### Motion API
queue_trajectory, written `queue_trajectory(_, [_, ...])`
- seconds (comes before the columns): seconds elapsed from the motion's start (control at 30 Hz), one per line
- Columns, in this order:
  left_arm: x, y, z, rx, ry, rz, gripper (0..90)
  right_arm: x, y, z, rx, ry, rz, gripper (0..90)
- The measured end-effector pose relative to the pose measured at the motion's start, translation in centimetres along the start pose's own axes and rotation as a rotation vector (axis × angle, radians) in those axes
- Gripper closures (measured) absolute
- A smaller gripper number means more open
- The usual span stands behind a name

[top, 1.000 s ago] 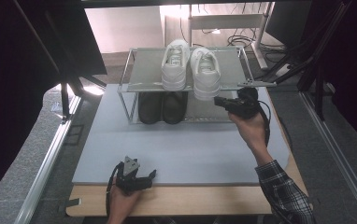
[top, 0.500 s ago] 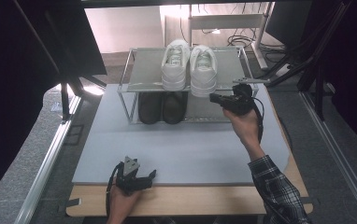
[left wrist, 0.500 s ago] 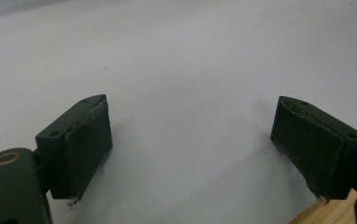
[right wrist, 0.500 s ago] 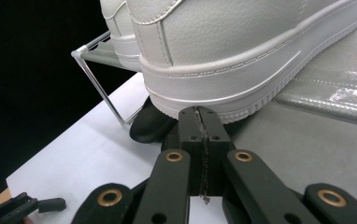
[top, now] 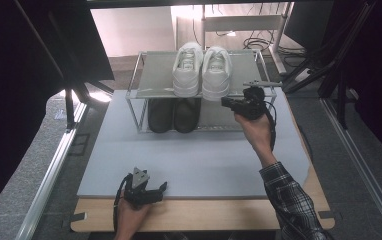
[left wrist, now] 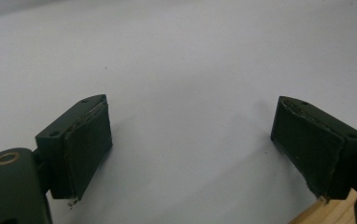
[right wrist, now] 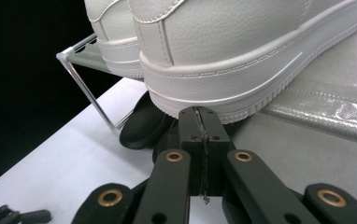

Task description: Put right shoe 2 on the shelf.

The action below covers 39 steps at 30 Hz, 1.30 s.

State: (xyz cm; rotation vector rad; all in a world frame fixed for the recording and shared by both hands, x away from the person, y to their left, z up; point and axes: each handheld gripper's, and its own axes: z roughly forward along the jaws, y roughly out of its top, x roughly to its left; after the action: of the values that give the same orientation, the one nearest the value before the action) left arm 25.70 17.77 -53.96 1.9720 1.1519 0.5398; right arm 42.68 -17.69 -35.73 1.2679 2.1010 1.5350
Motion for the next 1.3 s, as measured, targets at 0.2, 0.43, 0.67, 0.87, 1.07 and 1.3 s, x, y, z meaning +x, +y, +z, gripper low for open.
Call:
queue_trajectory(0.2, [0.0,0.0,0.0,-0.002,-0.001,0.000,12.4,0.1,0.3,0.8,0.002,-0.014,-0.001,89.5])
queue_trajectory(0.43, [0.0,0.0,0.0,-0.002,0.000,0.000,12.4,0.3,0.5,1.7,-0.001,-0.026,0.002,89.5])
queue_trajectory(0.67, [0.0,0.0,0.0,-0.002,0.000,0.000,12.4,0.3,0.7,2.2,0.004,-0.036,0.010,89.5])
queue_trajectory(0.87, [0.0,0.0,0.0,-0.002,0.000,0.000,12.4,0.4,0.7,2.1,0.008,-0.030,0.005,85.8])
queue_trajectory(1.07, [0.0,0.0,0.0,0.001,0.000,0.004,12.4,0.5,0.8,1.7,0.023,-0.032,-0.012,82.7])
queue_trajectory(1.3, [0.0,0.0,0.0,0.003,0.000,0.005,12.4,0.4,0.5,1.4,0.038,-0.039,-0.034,74.9])
